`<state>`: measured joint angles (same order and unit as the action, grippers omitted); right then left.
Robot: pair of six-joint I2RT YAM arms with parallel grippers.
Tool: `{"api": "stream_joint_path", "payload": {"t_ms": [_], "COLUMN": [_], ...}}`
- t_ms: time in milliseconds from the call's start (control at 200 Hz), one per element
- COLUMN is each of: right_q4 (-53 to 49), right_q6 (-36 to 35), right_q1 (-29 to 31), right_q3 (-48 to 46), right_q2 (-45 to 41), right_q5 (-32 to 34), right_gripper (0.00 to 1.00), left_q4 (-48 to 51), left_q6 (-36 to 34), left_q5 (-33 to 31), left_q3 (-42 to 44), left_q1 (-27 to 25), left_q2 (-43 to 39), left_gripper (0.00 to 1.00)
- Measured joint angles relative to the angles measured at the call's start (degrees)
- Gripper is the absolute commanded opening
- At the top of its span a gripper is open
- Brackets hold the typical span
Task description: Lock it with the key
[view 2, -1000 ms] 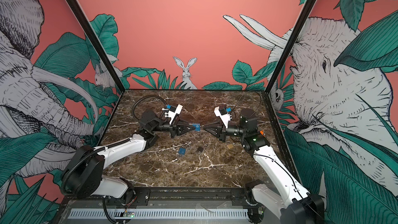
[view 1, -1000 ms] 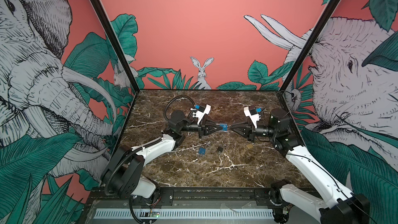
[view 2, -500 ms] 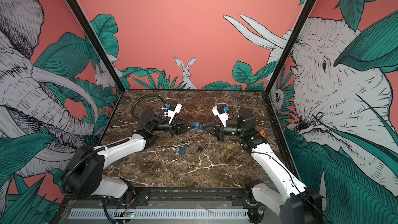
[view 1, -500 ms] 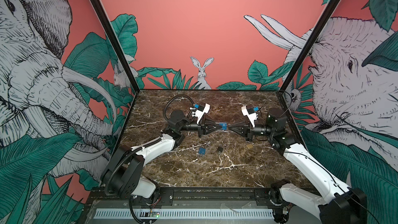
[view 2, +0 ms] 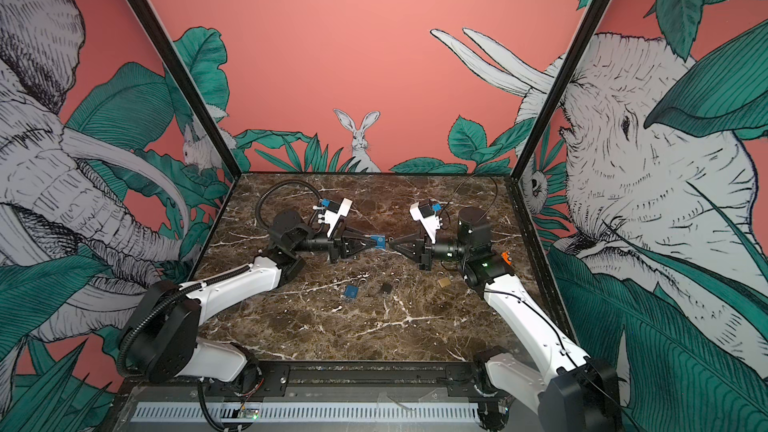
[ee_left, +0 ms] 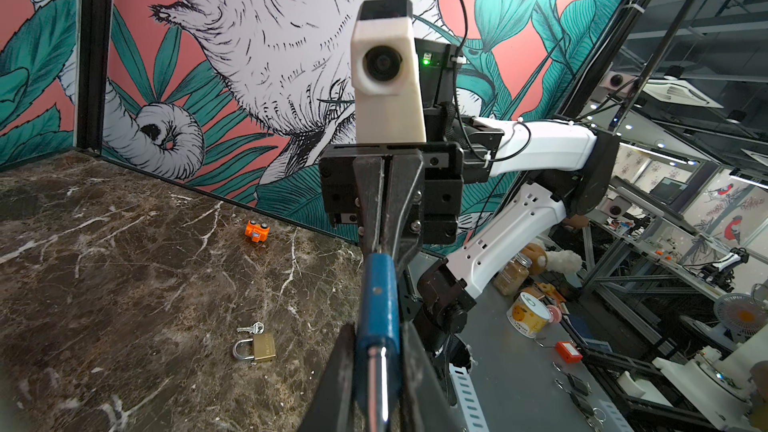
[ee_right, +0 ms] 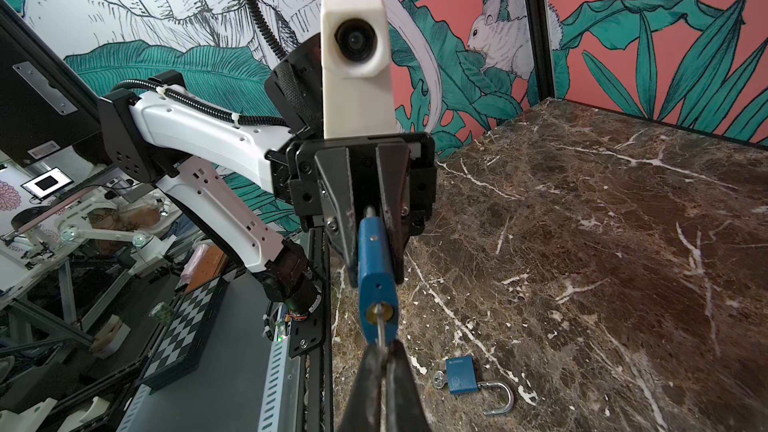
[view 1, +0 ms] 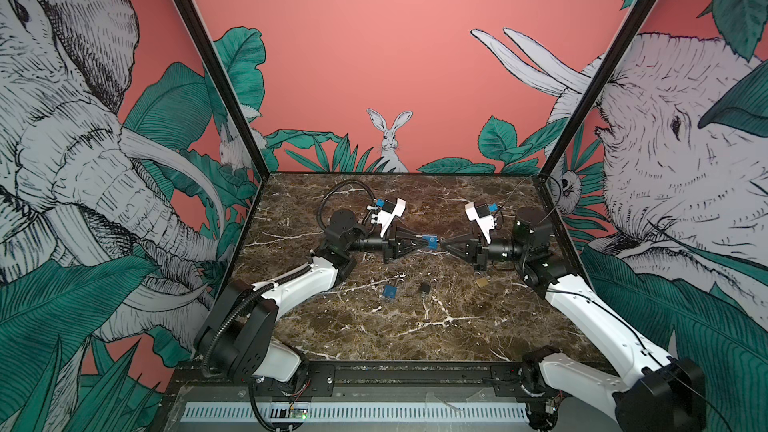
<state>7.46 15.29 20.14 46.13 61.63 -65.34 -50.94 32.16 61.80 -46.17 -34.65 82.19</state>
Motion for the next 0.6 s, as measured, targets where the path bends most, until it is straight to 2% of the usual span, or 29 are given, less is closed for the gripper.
{"api": "stream_joint_path", "payload": {"t_ms": [160,340,490,600], "right_q4": [0.5,0.4,0.2,0.2], "right_q6": [1.0,1.1,1.0,1.5], "right_q1": [-0.4,-0.7,-0.8,-0.9], "right_q3": [0.0,0.0,0.0,0.0], "right_q2": [0.0,0.2,0.5,0.6], "right_q5": [0.3,1.5,2.6,2.9], "right_gripper": [0.05,0.06,0.11,0.12], "left_q4": [1.8,0.8,-0.7,-0.8], "left_q6": [1.4,6.3,10.1,11.4], "left_q5": [0.0,-0.1,0.0,0.1], "left_q3": [-1.9,-3.0,-3.7,-4.1], "left_q1": [0.1,0.6,0.7,0.7], "left_q2": [0.7,2.7,4.7,5.3], "left_gripper": [0.0,0.0,0.0,0.0]}}
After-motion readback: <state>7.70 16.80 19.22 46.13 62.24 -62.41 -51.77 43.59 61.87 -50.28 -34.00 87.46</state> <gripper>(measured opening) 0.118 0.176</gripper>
